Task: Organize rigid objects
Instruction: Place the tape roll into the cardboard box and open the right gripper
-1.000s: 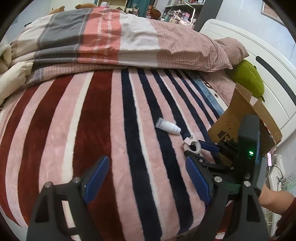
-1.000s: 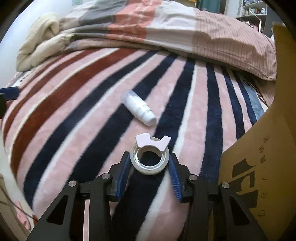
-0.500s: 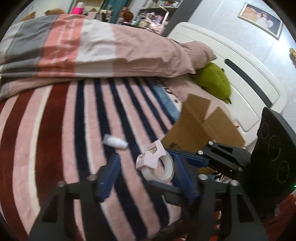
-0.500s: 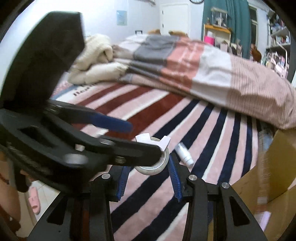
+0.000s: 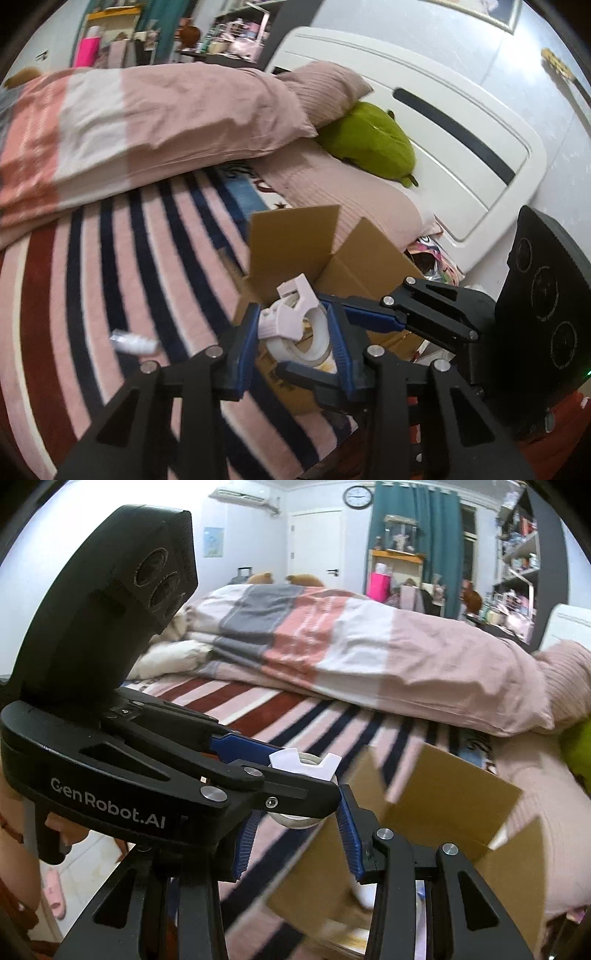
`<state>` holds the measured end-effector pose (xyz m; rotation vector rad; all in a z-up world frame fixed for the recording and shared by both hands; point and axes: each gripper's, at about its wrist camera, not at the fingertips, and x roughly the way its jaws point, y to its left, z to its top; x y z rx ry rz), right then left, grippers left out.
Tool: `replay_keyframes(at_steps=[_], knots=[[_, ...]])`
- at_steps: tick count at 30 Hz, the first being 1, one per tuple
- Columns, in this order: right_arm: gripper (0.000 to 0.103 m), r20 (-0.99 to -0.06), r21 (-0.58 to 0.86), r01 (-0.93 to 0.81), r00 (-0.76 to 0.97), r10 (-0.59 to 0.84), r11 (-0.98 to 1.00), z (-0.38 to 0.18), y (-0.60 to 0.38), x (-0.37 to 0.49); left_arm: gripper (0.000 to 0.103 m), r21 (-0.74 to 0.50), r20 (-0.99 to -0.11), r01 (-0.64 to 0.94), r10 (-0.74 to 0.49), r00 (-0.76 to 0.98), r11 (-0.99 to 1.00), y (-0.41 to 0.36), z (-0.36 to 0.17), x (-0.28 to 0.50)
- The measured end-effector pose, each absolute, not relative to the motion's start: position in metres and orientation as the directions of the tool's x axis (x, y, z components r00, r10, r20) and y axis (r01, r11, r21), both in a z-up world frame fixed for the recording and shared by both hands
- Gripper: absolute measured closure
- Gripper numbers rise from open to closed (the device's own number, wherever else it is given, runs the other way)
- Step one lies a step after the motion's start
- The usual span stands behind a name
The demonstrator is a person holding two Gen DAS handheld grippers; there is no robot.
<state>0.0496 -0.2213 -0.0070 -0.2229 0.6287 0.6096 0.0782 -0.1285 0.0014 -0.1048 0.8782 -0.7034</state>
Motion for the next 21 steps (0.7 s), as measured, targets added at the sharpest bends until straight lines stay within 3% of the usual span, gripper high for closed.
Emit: replay_keyframes(at_steps=[14, 21], knots=[[0.066, -0.686, -0.01, -0.483, 0.64, 0.345, 0.875, -0.016, -0.294, 0.069, 0.069, -0.324, -0.754, 0.56, -0.566, 0.333, 0.762, -0.203, -0.015, 0.11], [0.056, -0.711, -0.016, -0.461, 0.629, 0.314, 0.887, -0.018, -0.296, 0.071, 0.046, -0.307, -0.751, 0.533, -0.545, 0.373, 0.788, -0.191, -0.012, 0.109]])
